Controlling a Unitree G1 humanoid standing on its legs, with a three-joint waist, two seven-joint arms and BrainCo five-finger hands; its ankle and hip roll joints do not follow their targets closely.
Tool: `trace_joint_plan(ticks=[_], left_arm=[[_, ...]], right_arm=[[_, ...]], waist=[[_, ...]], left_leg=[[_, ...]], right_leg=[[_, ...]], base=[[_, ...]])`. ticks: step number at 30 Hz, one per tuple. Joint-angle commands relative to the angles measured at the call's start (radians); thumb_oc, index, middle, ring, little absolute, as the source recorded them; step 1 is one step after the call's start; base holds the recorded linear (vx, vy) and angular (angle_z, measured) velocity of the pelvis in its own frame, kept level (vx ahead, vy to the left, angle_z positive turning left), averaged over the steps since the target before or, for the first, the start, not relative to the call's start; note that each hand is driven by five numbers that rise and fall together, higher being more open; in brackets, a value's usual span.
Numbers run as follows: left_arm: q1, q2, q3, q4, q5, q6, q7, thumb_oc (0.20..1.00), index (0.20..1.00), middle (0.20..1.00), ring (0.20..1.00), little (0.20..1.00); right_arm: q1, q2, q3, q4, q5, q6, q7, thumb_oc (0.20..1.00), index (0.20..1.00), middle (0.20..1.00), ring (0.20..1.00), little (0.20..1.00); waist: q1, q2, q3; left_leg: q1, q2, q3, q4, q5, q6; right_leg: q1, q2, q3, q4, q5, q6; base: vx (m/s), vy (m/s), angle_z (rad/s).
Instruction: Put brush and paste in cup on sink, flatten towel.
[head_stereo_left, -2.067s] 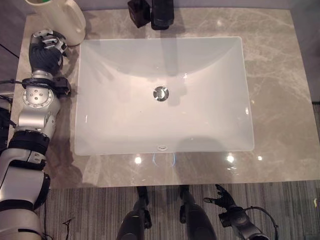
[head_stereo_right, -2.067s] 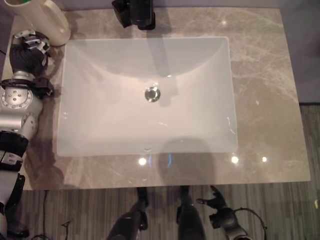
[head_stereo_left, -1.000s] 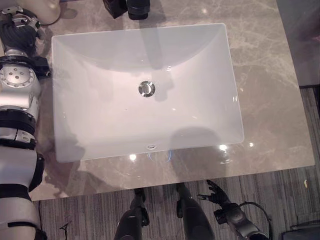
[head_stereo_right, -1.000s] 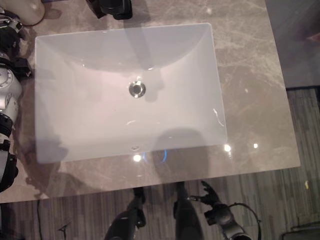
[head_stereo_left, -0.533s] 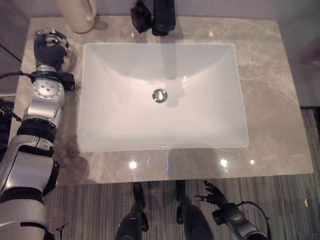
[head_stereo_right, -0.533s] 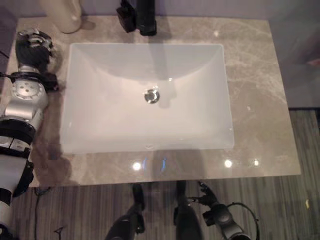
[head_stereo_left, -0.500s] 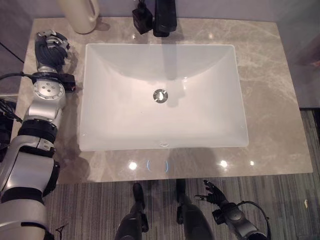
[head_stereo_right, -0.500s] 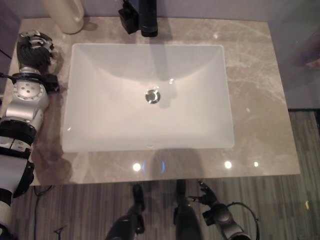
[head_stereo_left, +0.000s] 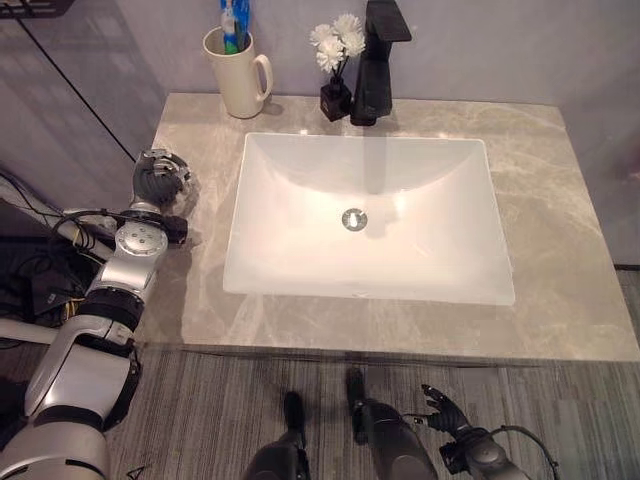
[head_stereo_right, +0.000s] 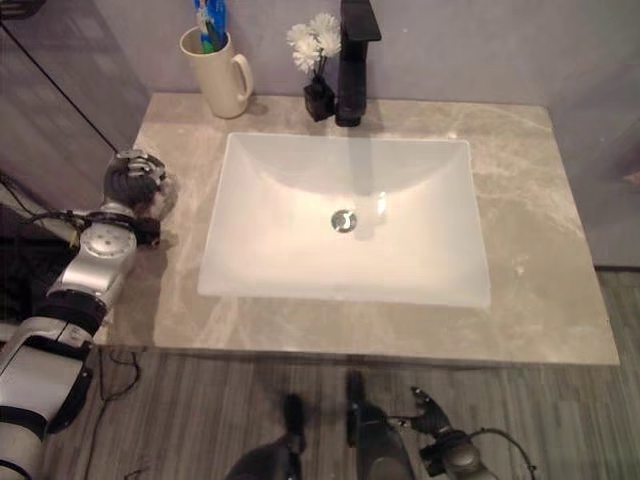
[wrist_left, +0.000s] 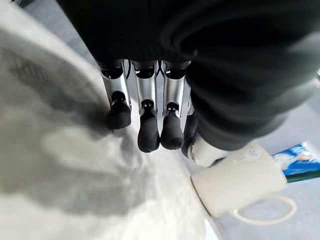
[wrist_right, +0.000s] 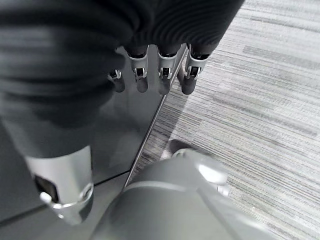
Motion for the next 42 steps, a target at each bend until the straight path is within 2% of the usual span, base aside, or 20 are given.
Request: trace_joint_plan(ticks=[1,3,4,6,7,8,9,11,12,14,16,18,19,20,21,24,27,31,36,42], left_arm=[[0.001,-0.028,0.054,-0.037,0.031,-0.034,-0.006,0.200,0.200,0.200,0.200,0.200],[0.005,-0.046,0.054,-0.047,0.018,-0.032,-0.017,0.200,0.200,0.200,0.200,0.200],[-0.003,-0.072,0.049,-0.043,0.010,-0.035,-0.019,0.200,0.200,0.200,0.200,0.200],[-0.020,-0.099,0.036,-0.036,0.002,-0.037,-0.014,0.200,0.200,0.200,0.200,0.200],[-0.034,-0.122,0.029,-0.035,-0.005,-0.042,-0.004,0.200,0.200,0.200,0.200,0.200],[-0.035,-0.122,0.028,-0.034,-0.005,-0.042,-0.004,0.200,0.200,0.200,0.200,0.200],[-0.042,-0.127,0.018,-0.030,-0.005,-0.040,-0.015,0.200,0.200,0.200,0.200,0.200],[-0.045,-0.121,0.014,-0.013,0.002,-0.039,-0.017,0.200,0.200,0.200,0.200,0.200],[-0.041,-0.119,0.018,-0.009,0.001,-0.038,-0.012,0.200,0.200,0.200,0.200,0.200],[-0.040,-0.118,0.026,-0.007,-0.001,-0.037,-0.002,0.200,0.200,0.200,0.200,0.200],[-0.037,-0.111,0.028,-0.001,-0.005,-0.037,0.001,0.200,0.200,0.200,0.200,0.200],[-0.025,-0.093,0.034,-0.004,-0.009,-0.040,0.007,0.200,0.200,0.200,0.200,0.200],[-0.024,-0.092,0.035,-0.004,-0.009,-0.040,0.007,0.200,0.200,0.200,0.200,0.200],[-0.008,-0.082,0.045,0.016,-0.013,-0.036,0.005,0.200,0.200,0.200,0.200,0.200],[-0.015,-0.083,0.041,0.028,-0.012,-0.035,0.004,0.200,0.200,0.200,0.200,0.200],[-0.025,-0.061,0.045,0.038,-0.008,-0.035,0.004,0.200,0.200,0.200,0.200,0.200],[-0.043,-0.045,0.051,0.048,-0.026,-0.043,0.010,0.200,0.200,0.200,0.200,0.200],[-0.093,-0.026,0.041,0.089,-0.030,-0.046,0.021,0.200,0.200,0.200,0.200,0.200],[-0.140,-0.018,0.024,0.107,-0.033,-0.050,0.026,0.200,0.200,0.200,0.200,0.200],[-0.272,-0.021,-0.025,0.135,-0.053,-0.055,0.045,0.200,0.200,0.200,0.200,0.200]], right_arm=[[0.037,-0.016,-0.039,-0.015,-0.007,-0.016,0.001,1.000,1.000,1.000,1.000,1.000],[0.031,-0.030,-0.043,-0.001,-0.006,-0.013,0.000,1.000,1.000,1.000,1.000,1.000],[0.031,-0.042,-0.046,-0.004,-0.008,-0.015,-0.003,1.000,1.000,1.000,1.000,1.000],[0.031,-0.050,-0.056,-0.008,0.001,-0.016,-0.009,1.000,1.000,1.000,1.000,1.000],[0.032,-0.050,-0.063,-0.006,0.009,-0.020,-0.017,1.000,1.000,1.000,1.000,1.000],[0.032,-0.050,-0.063,-0.006,0.009,-0.020,-0.017,1.000,1.000,1.000,1.000,1.000],[0.034,-0.050,-0.068,-0.008,0.011,-0.018,-0.020,1.000,1.000,1.000,1.000,1.000],[0.035,-0.056,-0.073,-0.017,0.006,-0.018,-0.026,1.000,1.000,1.000,1.000,1.000],[0.028,-0.056,-0.068,-0.021,-0.003,-0.021,-0.033,1.000,1.000,1.000,1.000,1.000],[0.030,-0.054,-0.058,-0.022,-0.016,-0.021,-0.040,1.000,1.000,1.000,1.000,1.000],[0.027,-0.051,-0.050,-0.004,-0.024,-0.021,-0.050,1.000,1.000,1.000,1.000,1.000],[0.019,-0.055,-0.042,-0.008,-0.031,-0.025,-0.056,1.000,1.000,1.000,1.000,1.000],[0.019,-0.055,-0.042,-0.008,-0.031,-0.025,-0.056,1.000,1.000,1.000,1.000,1.000],[0.015,-0.051,-0.033,-0.004,-0.042,-0.020,-0.049,1.000,1.000,1.000,1.000,1.000],[0.006,-0.051,-0.031,0.008,-0.042,-0.019,-0.047,1.000,1.000,1.000,1.000,1.000],[-0.005,-0.041,-0.037,0.014,-0.044,-0.008,-0.048,1.000,1.000,1.000,1.000,1.000],[-0.043,-0.036,-0.014,0.004,-0.062,-0.003,-0.050,1.000,1.000,1.000,1.000,1.000],[-0.063,-0.024,0.000,0.000,-0.064,-0.003,-0.049,1.000,1.000,1.000,1.000,1.000],[-0.069,-0.023,0.016,-0.011,-0.069,-0.005,-0.042,1.000,1.000,1.000,1.000,1.000],[-0.074,-0.023,0.026,-0.022,-0.038,-0.010,-0.032,1.000,1.000,1.000,1.000,1.000]], waist=[[0.000,0.058,-0.061],[0.000,0.064,-0.070],[0.000,0.060,-0.063],[-0.004,0.050,-0.050],[-0.016,0.042,-0.046],[-0.017,0.041,-0.048],[-0.019,0.032,-0.046],[-0.014,0.026,-0.046],[0.004,0.016,-0.050],[0.015,0.017,-0.046],[0.027,0.013,-0.035],[0.035,0.017,-0.030],[0.035,0.016,-0.028],[0.033,0.026,-0.039],[0.032,0.030,-0.046],[0.030,0.026,-0.050],[0.023,0.019,-0.020],[0.020,0.021,-0.005],[0.017,0.022,0.008],[0.015,0.016,0.027]], left_leg=[[0.153,-0.062,0.070,0.011,-0.088,0.003],[0.134,-0.059,0.080,0.112,-0.111,-0.007],[0.095,-0.055,0.099,0.215,-0.101,-0.034],[0.042,-0.028,0.132,0.306,-0.079,-0.057],[0.014,0.027,0.195,0.313,-0.076,-0.058],[0.011,0.025,0.195,0.312,-0.073,-0.057],[-0.008,0.044,0.231,0.299,-0.085,-0.053],[-0.040,0.062,0.247,0.264,-0.079,-0.054],[-0.091,0.085,0.213,0.215,-0.023,-0.064],[-0.137,0.146,0.193,0.140,0.094,-0.092],[-0.151,0.198,0.165,0.060,0.152,-0.109],[-0.141,0.227,0.136,0.043,0.174,-0.122],[-0.138,0.227,0.137,0.042,0.174,-0.123],[-0.089,0.218,0.148,0.025,0.148,-0.123],[-0.093,0.210,0.153,0.026,0.152,-0.122],[-0.084,0.180,0.175,0.048,0.124,-0.106],[-0.109,0.141,0.206,0.099,0.090,-0.083],[-0.128,0.120,0.234,0.082,0.084,-0.068],[-0.150,0.112,0.246,0.078,0.085,-0.062],[-0.196,0.115,0.248,0.096,0.085,-0.059]], right_leg=[[0.024,0.051,-0.023,0.054,-0.018,0.015],[0.060,0.058,-0.039,0.042,-0.034,-0.004],[0.100,0.053,-0.050,0.022,-0.043,-0.015],[0.131,0.043,-0.061,0.010,-0.055,-0.025],[0.147,0.021,-0.072,0.001,-0.059,-0.019],[0.144,0.019,-0.072,-0.001,-0.057,-0.019],[0.156,0.009,-0.076,-0.007,-0.063,-0.017],[0.172,0.002,-0.074,-0.017,-0.070,-0.014],[0.182,-0.001,-0.063,-0.020,-0.073,-0.015],[0.192,0.006,-0.054,-0.012,-0.088,-0.020],[0.214,0.004,-0.035,0.000,-0.110,-0.022],[0.222,0.003,-0.013,0.011,-0.117,-0.015],[0.224,0.003,-0.012,0.011,-0.117,-0.015],[0.244,0.004,0.013,0.005,-0.129,-0.002],[0.242,-0.001,0.021,-0.002,-0.120,-0.003],[0.243,-0.027,0.050,-0.013,-0.111,0.007],[0.214,-0.060,0.090,-0.018,-0.089,0.028],[0.169,-0.077,0.118,-0.037,-0.054,0.046],[0.137,-0.086,0.130,-0.052,-0.030,0.054],[0.092,-0.084,0.131,-0.060,-0.012,0.057]], base=[[0.11,-0.085,0.70],[0.12,-0.099,0.33],[0.10,-0.101,0.33],[0.04,-0.068,0.35],[-0.01,-0.019,0.27],[0.01,0.013,0.38],[0.01,0.017,0.40],[0.07,0.026,0.32],[0.17,0.043,0.23],[0.19,0.071,0.00],[0.18,0.097,-0.21],[0.14,0.090,-0.23],[0.17,0.164,-0.53],[0.15,0.176,-0.73],[0.20,0.254,-0.79],[0.10,0.197,-0.51],[0.00,0.220,-0.22],[-0.03,0.138,-0.26],[-0.02,0.056,-0.14],[0.00,-0.003,-0.01]])
